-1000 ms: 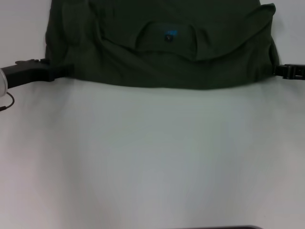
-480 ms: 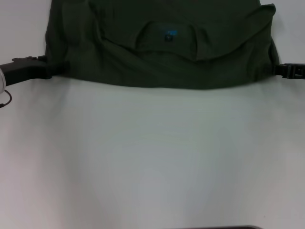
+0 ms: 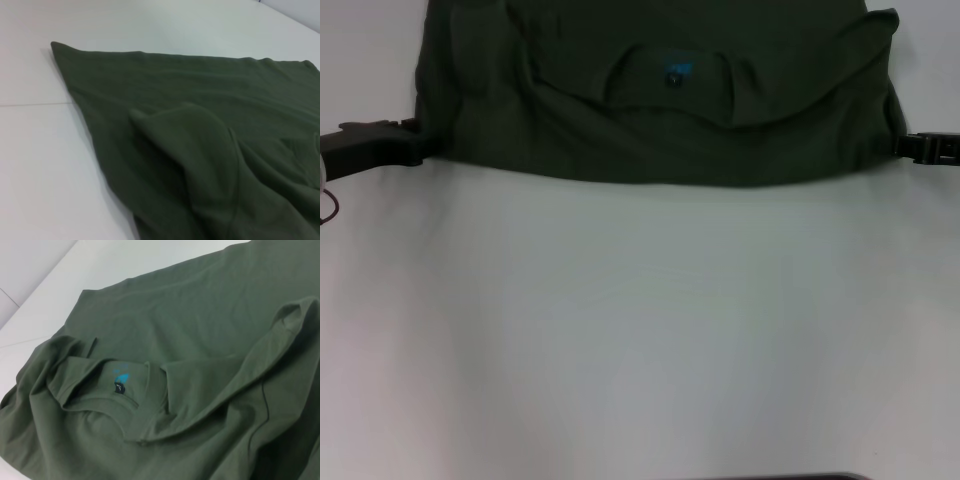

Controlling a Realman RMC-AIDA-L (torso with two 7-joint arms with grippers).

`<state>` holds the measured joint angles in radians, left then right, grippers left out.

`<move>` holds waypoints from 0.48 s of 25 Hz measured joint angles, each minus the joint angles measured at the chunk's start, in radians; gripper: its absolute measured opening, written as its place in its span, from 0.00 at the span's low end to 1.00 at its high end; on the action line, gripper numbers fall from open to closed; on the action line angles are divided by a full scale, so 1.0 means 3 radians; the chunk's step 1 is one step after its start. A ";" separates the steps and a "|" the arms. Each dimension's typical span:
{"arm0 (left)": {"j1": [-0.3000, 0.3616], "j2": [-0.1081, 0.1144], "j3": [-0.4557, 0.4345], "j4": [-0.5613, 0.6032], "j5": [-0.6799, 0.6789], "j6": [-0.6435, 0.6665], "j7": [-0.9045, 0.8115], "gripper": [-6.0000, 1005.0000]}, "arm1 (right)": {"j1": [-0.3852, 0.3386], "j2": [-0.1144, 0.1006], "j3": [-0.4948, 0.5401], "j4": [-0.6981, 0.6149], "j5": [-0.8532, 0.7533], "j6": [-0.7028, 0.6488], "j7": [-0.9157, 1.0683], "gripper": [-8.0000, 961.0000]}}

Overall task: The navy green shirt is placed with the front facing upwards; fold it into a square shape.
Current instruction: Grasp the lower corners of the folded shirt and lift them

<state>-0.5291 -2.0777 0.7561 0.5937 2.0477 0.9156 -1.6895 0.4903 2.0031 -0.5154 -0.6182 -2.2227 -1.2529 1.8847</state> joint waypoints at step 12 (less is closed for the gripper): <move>0.0017 0.0015 0.0004 0.0000 0.0009 0.0000 0.0003 0.50 | 0.0002 0.0001 0.0000 0.0015 0.0000 -0.0001 -0.0014 0.05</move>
<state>-0.5239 -2.0731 0.7573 0.5936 2.0503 0.9157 -1.6886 0.4909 2.0034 -0.5154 -0.6138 -2.2227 -1.2531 1.8804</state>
